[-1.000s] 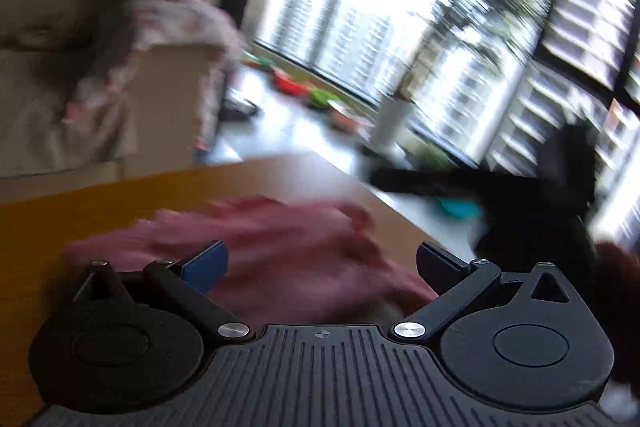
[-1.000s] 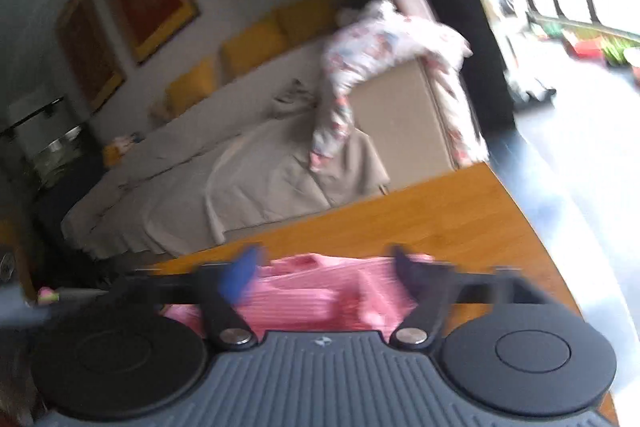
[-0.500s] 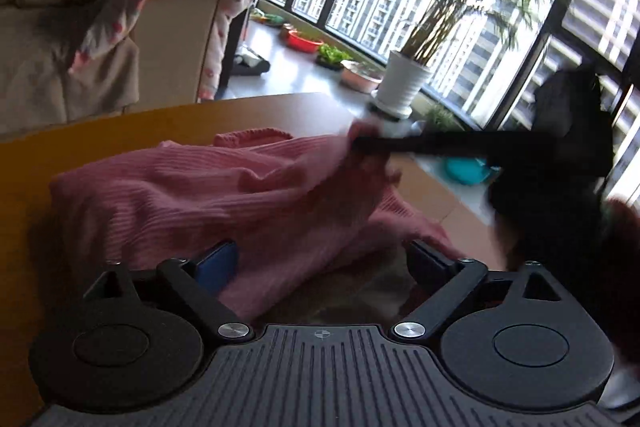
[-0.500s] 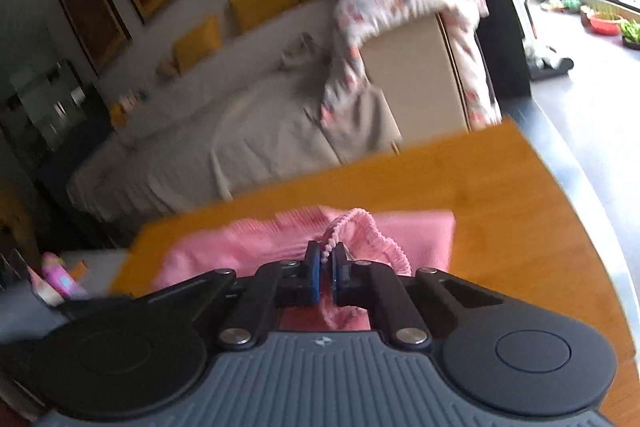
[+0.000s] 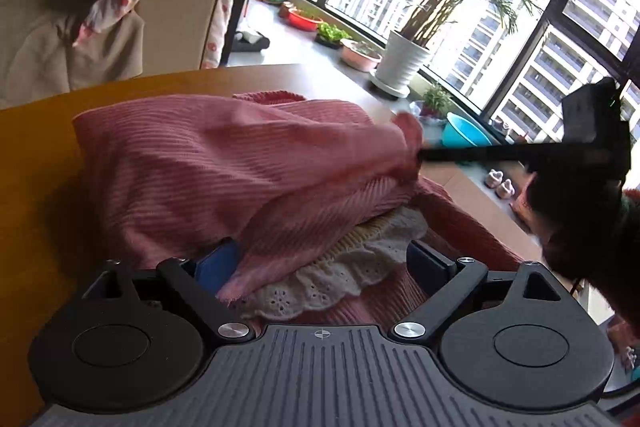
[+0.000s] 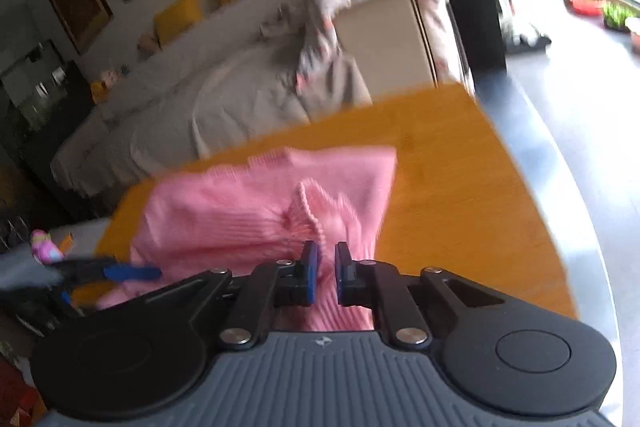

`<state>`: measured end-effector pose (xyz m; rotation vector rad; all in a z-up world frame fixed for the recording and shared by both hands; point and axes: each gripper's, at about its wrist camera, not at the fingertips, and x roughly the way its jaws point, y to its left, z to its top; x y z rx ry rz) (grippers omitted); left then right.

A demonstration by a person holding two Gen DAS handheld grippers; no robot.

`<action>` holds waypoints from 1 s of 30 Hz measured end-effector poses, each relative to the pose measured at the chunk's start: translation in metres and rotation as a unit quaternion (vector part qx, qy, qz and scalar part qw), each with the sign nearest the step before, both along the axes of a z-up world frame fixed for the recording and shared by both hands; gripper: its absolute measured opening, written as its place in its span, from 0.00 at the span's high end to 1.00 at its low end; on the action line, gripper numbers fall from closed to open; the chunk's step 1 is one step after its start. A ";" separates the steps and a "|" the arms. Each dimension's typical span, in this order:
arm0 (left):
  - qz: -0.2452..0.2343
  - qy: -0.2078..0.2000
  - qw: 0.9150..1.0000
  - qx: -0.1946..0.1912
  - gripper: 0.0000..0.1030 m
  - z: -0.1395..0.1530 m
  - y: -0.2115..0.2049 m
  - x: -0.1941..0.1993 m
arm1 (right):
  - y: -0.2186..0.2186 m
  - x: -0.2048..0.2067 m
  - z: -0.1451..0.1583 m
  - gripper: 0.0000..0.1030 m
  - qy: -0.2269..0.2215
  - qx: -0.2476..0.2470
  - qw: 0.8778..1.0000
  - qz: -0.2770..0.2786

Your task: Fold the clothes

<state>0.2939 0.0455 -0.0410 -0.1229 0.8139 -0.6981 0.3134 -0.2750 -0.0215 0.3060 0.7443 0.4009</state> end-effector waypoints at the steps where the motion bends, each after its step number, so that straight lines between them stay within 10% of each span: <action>1: 0.001 0.001 1.000 -0.001 0.07 -0.001 0.001 0.000 | 0.003 0.003 0.001 0.80 -0.004 0.003 1.000 0.002; 8: 0.011 0.005 1.000 -0.012 0.05 -0.002 0.000 -0.001 | 0.022 0.022 0.004 0.63 -0.031 0.024 0.999 0.013; 12: 0.023 0.016 0.999 -0.034 0.05 -0.003 0.006 0.000 | 0.033 0.033 0.006 0.95 -0.046 0.036 0.998 0.020; 21: 0.044 0.010 0.996 -0.081 0.02 0.008 0.022 -0.002 | 0.023 0.052 0.019 0.95 -0.066 0.013 0.997 -0.026; 25: 0.044 0.009 0.995 -0.087 0.02 0.014 0.026 -0.003 | 0.012 0.049 -0.021 0.94 -0.003 -0.061 0.996 -0.066; 30: 0.044 0.001 0.994 -0.098 0.01 0.024 0.029 -0.003 | -0.004 0.029 -0.001 0.76 -0.040 -0.035 0.996 -0.073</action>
